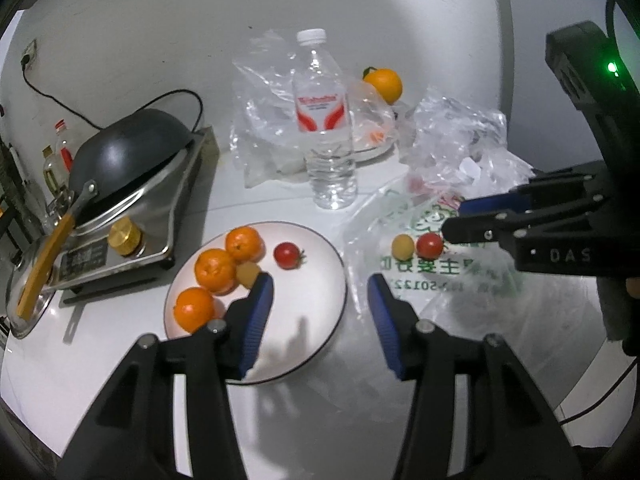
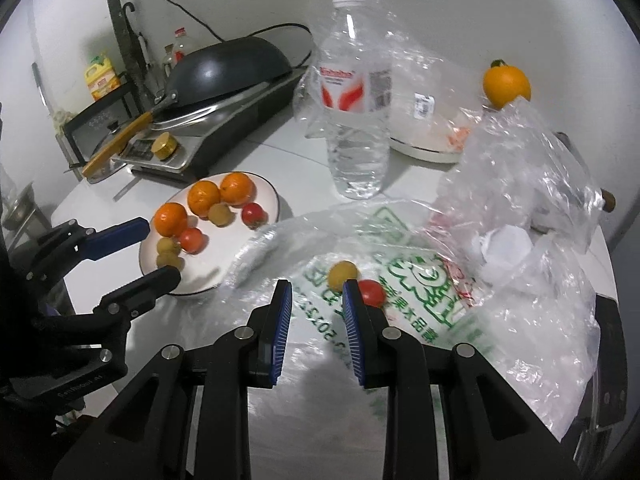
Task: Organize fruits
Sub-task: 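Move both grippers back over the plastic bag of fruit, then grasp a yellow-green fruit with the left gripper while the right gripper grasps a red tomato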
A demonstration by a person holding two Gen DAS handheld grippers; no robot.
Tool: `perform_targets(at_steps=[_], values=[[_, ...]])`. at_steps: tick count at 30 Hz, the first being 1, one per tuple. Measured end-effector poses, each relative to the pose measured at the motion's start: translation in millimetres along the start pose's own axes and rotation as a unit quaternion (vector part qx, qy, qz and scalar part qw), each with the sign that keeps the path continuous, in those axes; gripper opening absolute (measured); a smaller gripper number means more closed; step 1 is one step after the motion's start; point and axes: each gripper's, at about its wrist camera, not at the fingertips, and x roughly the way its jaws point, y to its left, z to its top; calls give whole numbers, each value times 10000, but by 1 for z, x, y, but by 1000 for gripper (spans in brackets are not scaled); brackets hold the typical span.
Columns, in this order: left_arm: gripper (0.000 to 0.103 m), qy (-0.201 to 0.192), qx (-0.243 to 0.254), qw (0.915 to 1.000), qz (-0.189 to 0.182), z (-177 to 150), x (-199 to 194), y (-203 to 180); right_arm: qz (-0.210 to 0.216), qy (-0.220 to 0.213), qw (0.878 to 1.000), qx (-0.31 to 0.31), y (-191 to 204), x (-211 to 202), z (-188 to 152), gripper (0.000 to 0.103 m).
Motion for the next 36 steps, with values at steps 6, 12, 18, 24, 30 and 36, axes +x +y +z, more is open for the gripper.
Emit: perform_targets(at_steps=[6, 12, 18, 24, 30, 36], values=[[51, 34, 82, 10000, -41, 3, 6, -10, 5, 45, 10000, 83, -12, 5, -3, 28], [51, 34, 136, 9999, -95, 7, 13, -16, 29, 99, 9999, 116, -21, 14, -3, 28], [51, 56, 232, 9996, -150, 10, 20, -23, 54, 251, 9996, 146, -32, 30, -4, 28], [51, 50, 298, 9993, -212, 13, 25, -30, 88, 365, 9991, 175, -38, 44, -4, 30], [51, 72, 334, 9988, -356, 16, 32, -37, 139, 461, 9987, 164, -43, 55, -3, 32], [51, 134, 373, 9986, -358, 19, 41, -42, 206, 525, 9983, 144, -45, 63, -1, 34]])
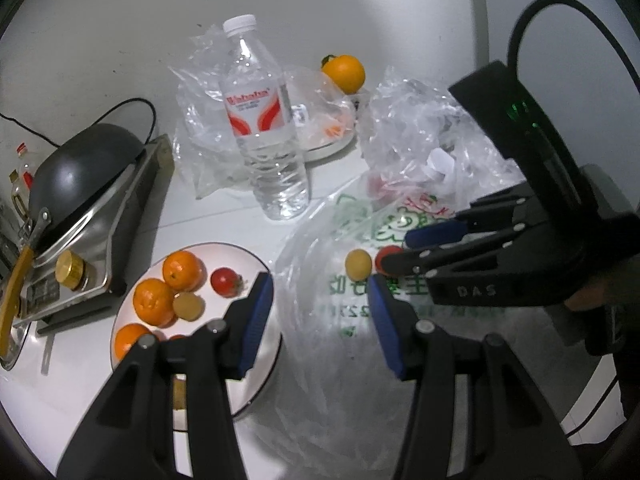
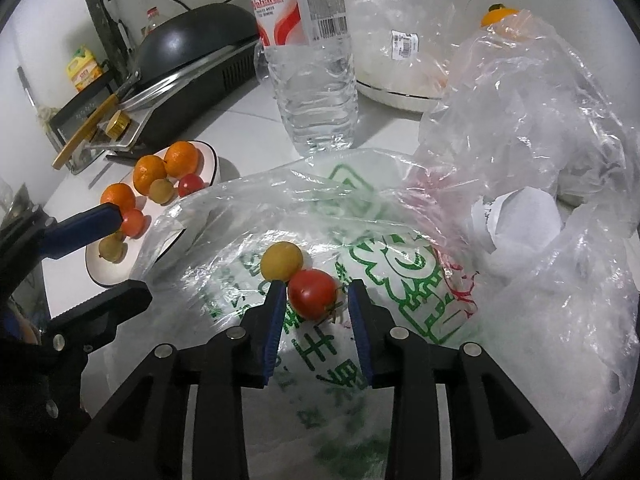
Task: Organize fruits
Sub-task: 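Grasp a yellow-green fruit with the left gripper while the right gripper grasps a red tomato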
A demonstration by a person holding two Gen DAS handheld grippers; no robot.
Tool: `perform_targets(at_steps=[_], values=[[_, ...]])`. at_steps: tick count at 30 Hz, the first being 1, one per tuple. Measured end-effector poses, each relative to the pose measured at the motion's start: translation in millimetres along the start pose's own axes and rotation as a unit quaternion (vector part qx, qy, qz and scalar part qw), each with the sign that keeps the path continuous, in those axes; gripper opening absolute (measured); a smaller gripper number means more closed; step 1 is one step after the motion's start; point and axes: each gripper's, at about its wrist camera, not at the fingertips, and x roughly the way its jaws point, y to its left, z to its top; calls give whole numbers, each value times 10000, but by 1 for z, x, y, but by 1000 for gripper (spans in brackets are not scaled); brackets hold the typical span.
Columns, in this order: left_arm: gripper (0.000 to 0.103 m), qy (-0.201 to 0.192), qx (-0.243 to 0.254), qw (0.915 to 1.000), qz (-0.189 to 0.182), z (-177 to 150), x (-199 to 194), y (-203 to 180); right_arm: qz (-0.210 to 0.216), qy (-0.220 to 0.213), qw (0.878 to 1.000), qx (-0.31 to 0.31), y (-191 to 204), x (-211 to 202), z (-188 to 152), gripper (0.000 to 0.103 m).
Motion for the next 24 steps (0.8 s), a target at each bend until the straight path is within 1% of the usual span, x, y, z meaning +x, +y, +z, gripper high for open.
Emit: perform_targets(at_steps=[11, 13, 21, 24], values=[[51, 99, 130, 9999, -14, 3, 11, -6, 85, 124, 9998, -135, -2, 11, 0, 34], [51, 115, 165, 9998, -11, 4, 14, -8, 120, 112, 9998, -150, -3, 10, 0, 30], [51, 131, 405, 9991, -85, 10, 21, -23, 101, -127, 9999, -58, -17, -12, -4, 30], [50, 216, 379, 9988, -227, 14, 27, -26, 78, -203, 9998, 14, -24, -19, -6, 30]])
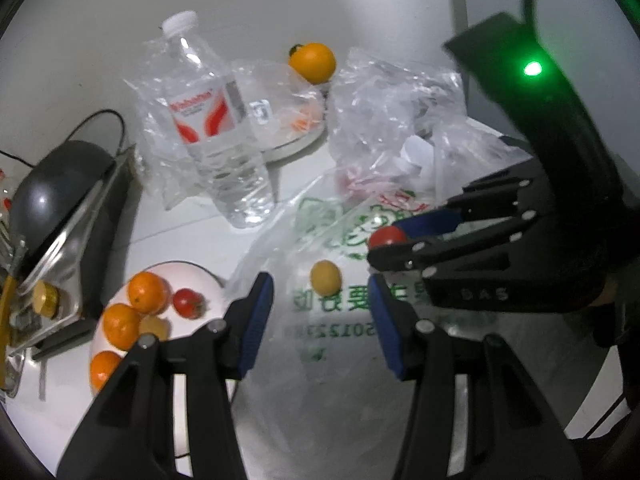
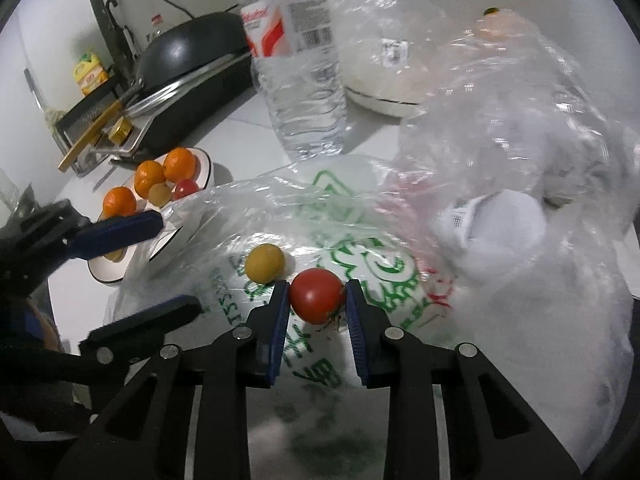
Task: Organize fruits
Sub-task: 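Grasp a yellow-green fruit with the left gripper while the right gripper grasps a red tomato, then carry the yellow-green fruit to the plate with the left gripper while the right gripper carries the tomato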
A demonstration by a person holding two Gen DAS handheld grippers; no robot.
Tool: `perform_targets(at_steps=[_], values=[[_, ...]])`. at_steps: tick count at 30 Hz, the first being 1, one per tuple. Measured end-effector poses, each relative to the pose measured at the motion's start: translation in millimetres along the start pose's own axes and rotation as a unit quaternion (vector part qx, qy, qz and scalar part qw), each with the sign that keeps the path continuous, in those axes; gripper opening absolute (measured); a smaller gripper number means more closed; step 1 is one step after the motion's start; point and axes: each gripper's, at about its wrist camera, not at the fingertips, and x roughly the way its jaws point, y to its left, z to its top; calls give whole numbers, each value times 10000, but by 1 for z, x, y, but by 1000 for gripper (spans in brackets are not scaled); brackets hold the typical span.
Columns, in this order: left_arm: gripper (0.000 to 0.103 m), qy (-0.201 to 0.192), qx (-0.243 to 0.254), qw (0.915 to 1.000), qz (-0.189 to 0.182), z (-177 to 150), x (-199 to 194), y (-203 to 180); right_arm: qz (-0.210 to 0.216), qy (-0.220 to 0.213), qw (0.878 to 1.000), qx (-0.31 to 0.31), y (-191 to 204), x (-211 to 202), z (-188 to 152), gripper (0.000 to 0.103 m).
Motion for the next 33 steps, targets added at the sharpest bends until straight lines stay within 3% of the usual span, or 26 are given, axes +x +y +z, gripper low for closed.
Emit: perform_targets(at_steps=[6, 12, 19, 27, 33], values=[[49, 261, -212, 9990, -303, 5, 19, -1, 24, -138, 9998, 122, -12, -11, -4, 30], [40, 459, -180, 9983, -323, 9, 40, -5, 106, -237, 9995, 184, -19, -15, -7, 30], [37, 714, -282, 9968, -202, 9, 61, 0, 232, -268, 9992, 172, -21, -17, -9, 30], [25, 729, -228, 9968, -243, 9, 66, -1, 236, -250, 9992, 186, -22, -15, -9, 30], [25, 658, -198, 9970, -343, 9, 60, -3, 196, -231, 9994, 145, -19, -15, -9, 30]])
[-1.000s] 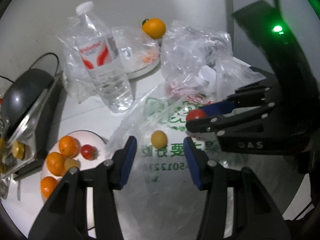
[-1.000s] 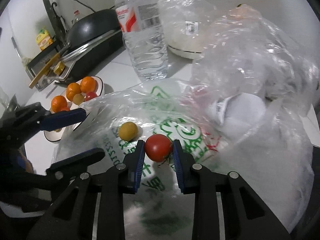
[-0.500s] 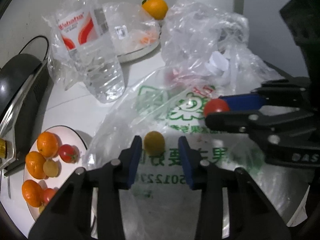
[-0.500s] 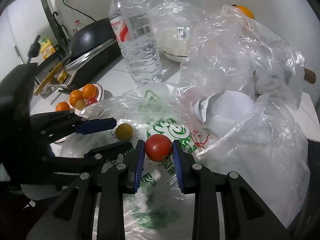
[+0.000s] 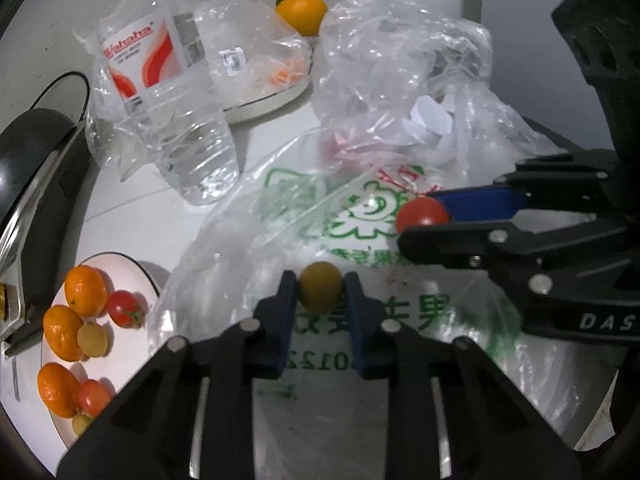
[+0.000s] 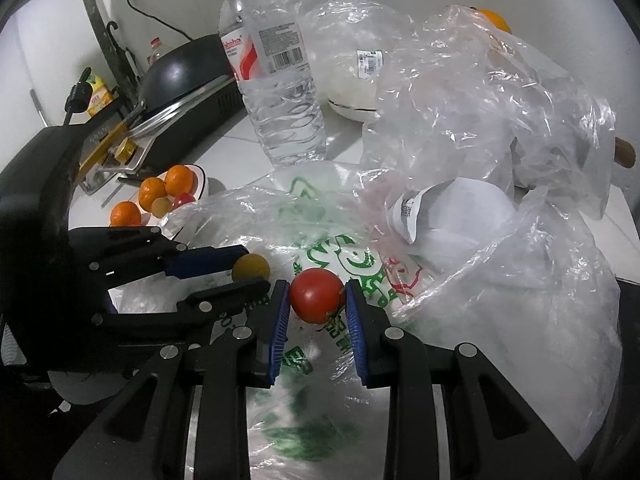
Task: Organize fruits
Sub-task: 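Carry the yellow-green fruit to the plate with the left gripper while the right gripper carries the tomato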
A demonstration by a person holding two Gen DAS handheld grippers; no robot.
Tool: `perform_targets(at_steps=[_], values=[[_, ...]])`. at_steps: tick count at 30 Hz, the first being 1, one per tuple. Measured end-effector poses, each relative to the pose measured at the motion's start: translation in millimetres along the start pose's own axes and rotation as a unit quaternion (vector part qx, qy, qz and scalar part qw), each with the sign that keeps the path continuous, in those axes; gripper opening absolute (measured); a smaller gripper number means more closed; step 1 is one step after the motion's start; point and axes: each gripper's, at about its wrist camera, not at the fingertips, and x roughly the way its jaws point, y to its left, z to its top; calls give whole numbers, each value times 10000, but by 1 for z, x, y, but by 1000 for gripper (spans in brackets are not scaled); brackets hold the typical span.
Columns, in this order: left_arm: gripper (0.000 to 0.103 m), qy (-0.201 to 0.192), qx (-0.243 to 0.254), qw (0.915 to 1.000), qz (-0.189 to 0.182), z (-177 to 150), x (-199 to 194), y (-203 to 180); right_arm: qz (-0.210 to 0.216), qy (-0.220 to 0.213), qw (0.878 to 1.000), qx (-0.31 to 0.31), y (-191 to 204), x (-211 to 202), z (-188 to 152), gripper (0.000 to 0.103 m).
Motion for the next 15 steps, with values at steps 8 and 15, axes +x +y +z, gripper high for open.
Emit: perform_targets(at_steps=[8, 15], values=[[25, -216, 66, 9997, -84, -2, -20, -6, -58, -22, 10000, -66, 12, -5, 1, 30], [25, -416, 58, 9990, -119, -8, -44, -7, -112, -74, 9998, -153, 27, -12, 2, 30]])
